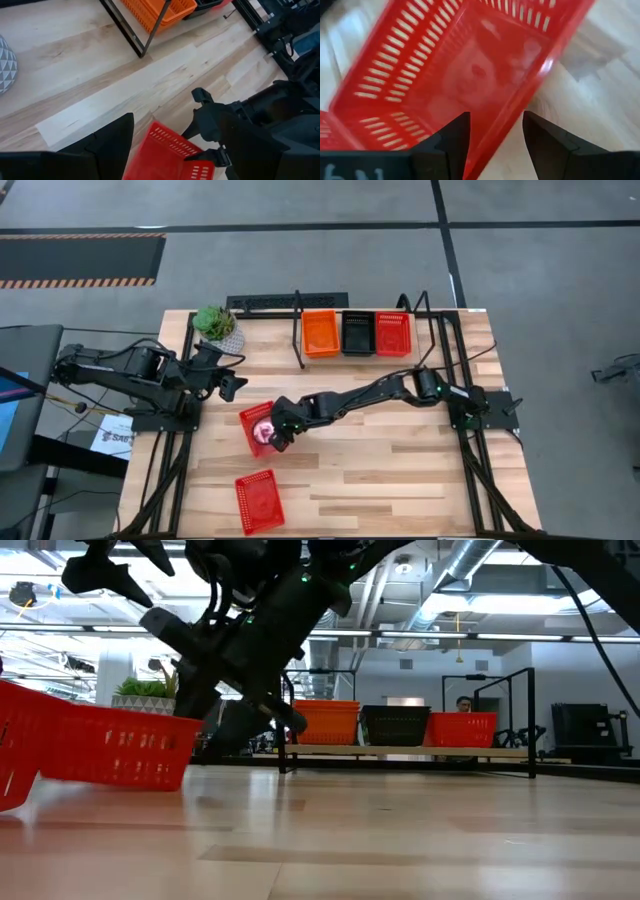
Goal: Stack baskets on shelf by color
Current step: Stack the top red bin on top of the other red bin on the shelf
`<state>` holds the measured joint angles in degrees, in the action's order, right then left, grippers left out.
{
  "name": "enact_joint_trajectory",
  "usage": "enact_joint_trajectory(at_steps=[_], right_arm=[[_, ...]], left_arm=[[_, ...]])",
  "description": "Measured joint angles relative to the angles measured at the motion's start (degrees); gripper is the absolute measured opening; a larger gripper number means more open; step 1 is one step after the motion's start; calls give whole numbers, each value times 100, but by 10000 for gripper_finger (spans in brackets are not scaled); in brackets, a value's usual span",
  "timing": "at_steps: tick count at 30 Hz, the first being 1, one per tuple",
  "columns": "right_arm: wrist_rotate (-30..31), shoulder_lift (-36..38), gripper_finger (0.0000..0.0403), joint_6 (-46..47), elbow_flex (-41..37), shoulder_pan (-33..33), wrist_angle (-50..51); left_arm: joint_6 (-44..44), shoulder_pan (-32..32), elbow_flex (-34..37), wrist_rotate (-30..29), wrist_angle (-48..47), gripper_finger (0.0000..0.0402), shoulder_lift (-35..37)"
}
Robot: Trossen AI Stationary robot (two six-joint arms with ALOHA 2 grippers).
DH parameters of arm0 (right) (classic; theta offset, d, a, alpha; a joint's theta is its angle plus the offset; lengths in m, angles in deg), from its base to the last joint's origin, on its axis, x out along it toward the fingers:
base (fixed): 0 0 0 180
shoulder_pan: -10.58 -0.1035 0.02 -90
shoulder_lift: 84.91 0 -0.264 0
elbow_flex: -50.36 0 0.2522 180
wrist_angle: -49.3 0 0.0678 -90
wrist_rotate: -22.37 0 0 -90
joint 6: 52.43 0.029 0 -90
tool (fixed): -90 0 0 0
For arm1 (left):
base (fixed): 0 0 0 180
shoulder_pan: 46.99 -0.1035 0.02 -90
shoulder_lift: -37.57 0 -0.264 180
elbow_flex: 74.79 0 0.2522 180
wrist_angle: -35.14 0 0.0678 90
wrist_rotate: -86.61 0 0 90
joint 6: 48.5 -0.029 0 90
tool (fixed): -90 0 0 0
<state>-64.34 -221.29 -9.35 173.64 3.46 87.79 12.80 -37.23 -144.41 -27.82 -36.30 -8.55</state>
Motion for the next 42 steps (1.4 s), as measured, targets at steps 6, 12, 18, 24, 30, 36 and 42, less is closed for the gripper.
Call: enact_joint_trajectory(at_steps=[6,12,18,24,30,36,42], right_arm=[[-38,2,147,14,4,2,406],[-184,98,14,165,2,88,655],[-407,804,7,56,-2,361,1232],[-31,2030,5,-462,4,838,2776],[1039,3597,3,-515,-512,1569,4148],[2222,5512,3,680,-2009,2465,3941],[2499,6190,2,1577,-3465,2992,3218]], left_arm=[[0,0,0,-12,3,279,1],[0,0,0,-33,-3,279,2],[-2,0,1,-39,-54,279,2],[51,2,0,-182,-76,279,3],[48,2,1,-531,-78,279,7],[-77,2,1,-641,-77,279,4],[-178,2,1,-603,-75,279,4]])
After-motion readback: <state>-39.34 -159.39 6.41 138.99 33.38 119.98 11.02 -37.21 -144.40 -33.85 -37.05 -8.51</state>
